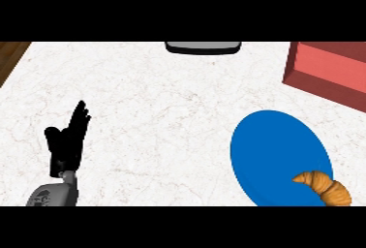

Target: Pick the cupcake from the plate and place it in the cardboard box

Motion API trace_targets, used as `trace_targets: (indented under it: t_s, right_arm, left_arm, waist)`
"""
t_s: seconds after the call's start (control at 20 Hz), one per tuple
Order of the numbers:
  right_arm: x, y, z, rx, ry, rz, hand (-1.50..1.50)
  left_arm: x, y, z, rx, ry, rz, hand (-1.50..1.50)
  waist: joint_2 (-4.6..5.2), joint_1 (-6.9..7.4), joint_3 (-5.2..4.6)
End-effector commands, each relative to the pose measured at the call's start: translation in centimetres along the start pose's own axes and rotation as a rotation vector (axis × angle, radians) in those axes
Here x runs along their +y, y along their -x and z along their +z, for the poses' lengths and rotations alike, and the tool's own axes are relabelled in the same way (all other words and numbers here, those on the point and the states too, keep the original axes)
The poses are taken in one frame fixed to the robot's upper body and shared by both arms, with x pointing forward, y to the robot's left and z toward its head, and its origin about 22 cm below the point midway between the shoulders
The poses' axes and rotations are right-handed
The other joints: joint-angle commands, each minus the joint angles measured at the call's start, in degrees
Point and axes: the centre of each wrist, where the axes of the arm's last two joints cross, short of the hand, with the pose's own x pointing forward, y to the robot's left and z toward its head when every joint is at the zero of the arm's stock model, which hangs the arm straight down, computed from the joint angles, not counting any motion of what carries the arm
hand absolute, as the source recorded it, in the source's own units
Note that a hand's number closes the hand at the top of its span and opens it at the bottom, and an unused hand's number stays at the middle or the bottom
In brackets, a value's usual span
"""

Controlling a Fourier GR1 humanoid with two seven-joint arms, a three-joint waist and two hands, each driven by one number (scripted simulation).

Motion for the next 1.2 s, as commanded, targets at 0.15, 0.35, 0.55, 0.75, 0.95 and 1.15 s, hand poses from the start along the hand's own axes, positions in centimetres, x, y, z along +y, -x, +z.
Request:
trace_targets:
  t_s: [0.15,0.35,0.55,0.75,0.95,1.15]
  right_arm:
    - [4.3,4.0,-3.2,0.019,-0.007,-0.023,1.5]
    - [6.4,4.8,-3.7,0.048,0.012,0.122,1.5]
    - [5.7,6.2,-4.1,0.184,-0.039,-0.021,-1.5]
    - [6.3,7.7,-3.4,0.149,-0.078,-0.174,-1.5]
    - [6.4,8.8,-2.7,0.053,-0.021,-0.336,-1.5]
    - [6.2,9.2,-2.6,-0.04,0.045,-0.577,-1.5]
  left_arm:
    - [-0.8,-0.8,-0.2,-0.015,0.012,-0.011,0.0]
    - [-1.6,-0.7,-0.5,-0.029,0.035,-0.003,0.0]
    - [-1.4,-0.4,0.4,-0.035,0.05,0.005,0.0]
    - [-1.1,-1.0,-0.8,-0.034,0.031,-0.003,0.0]
    - [-1.5,-1.2,-1.3,-0.033,0.025,0.015,0.0]
    - [-1.9,0.1,-0.6,-0.01,0.028,0.005,0.0]
  waist:
    - [0.53,1.47,0.09]
    - [0.82,1.91,0.11]
    - [1.01,3.02,0.17]
    - [1.24,2.68,0.25]
    - [1.21,1.86,0.32]
    - [1.12,1.38,0.38]
